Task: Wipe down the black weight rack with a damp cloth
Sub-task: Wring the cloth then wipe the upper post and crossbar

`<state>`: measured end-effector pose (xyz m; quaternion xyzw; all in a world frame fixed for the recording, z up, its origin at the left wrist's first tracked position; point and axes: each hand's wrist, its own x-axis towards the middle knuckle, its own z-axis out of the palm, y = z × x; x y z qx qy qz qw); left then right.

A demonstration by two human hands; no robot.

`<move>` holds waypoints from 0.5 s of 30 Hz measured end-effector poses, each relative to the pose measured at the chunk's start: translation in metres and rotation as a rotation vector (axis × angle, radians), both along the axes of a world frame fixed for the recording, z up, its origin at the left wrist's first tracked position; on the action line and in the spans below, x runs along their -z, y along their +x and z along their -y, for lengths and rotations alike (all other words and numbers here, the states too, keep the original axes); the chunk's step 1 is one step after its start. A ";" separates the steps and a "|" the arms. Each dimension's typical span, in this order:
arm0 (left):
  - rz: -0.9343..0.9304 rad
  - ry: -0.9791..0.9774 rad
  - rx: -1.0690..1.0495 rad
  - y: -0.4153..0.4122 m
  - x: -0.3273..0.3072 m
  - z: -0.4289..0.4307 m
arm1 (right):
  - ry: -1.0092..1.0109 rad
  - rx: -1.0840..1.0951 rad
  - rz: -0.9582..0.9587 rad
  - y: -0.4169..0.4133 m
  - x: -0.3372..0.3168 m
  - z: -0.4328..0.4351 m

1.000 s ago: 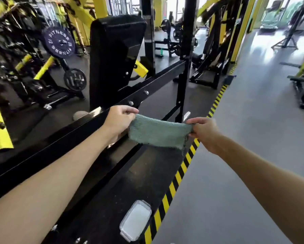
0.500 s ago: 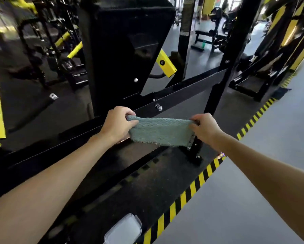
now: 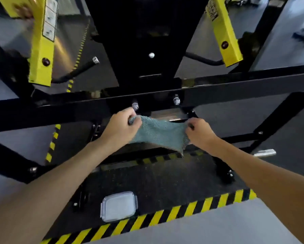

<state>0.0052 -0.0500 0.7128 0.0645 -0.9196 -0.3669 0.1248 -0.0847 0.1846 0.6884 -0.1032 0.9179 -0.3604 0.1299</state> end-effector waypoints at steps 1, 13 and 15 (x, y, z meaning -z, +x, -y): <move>0.042 0.039 -0.042 0.002 0.014 -0.006 | -0.044 -0.005 0.053 -0.001 0.011 0.000; 0.445 1.275 -0.340 0.020 0.292 -0.068 | -0.281 -0.130 0.615 0.050 0.216 0.054; 0.410 1.284 -0.384 0.026 0.354 -0.061 | -0.252 -0.001 0.473 0.047 0.282 0.048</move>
